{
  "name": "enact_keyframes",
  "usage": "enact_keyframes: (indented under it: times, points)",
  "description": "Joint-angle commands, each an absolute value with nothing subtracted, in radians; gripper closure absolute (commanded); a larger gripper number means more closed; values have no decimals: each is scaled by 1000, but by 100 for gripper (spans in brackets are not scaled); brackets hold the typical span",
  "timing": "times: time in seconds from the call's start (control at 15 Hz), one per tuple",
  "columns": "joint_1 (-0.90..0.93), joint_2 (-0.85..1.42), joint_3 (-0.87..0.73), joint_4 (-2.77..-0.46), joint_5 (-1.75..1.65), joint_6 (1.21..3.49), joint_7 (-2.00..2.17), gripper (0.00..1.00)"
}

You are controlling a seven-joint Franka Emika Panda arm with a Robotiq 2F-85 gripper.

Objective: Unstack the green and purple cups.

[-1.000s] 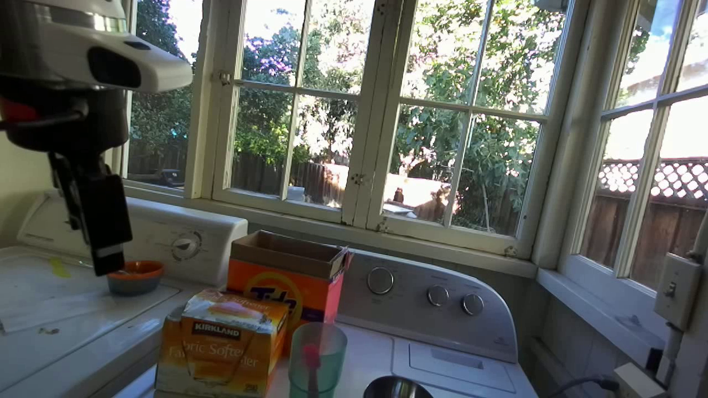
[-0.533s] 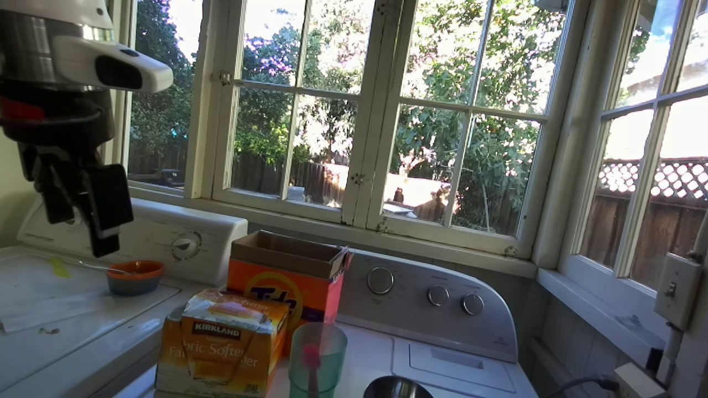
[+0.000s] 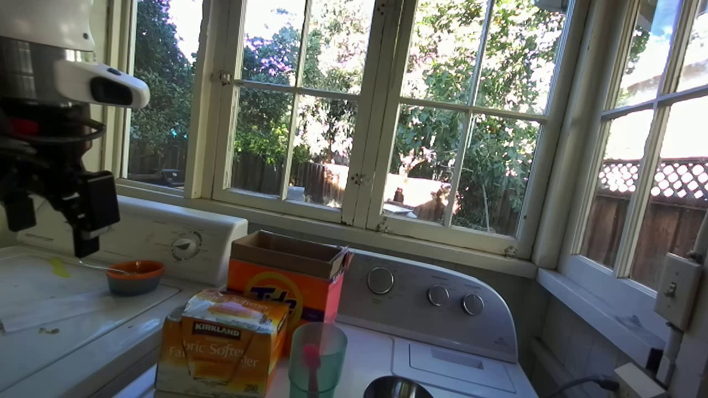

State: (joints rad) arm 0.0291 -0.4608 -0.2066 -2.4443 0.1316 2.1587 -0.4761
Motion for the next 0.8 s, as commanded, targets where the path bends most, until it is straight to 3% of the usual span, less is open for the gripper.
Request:
enact_keyframes:
  times: [0.0, 0.73]
  points:
    - [55, -457, -197, -2459, 142, 2132, -529, 0]
    - [89, -429, -137, -2461, 125, 2147, -561, 0]
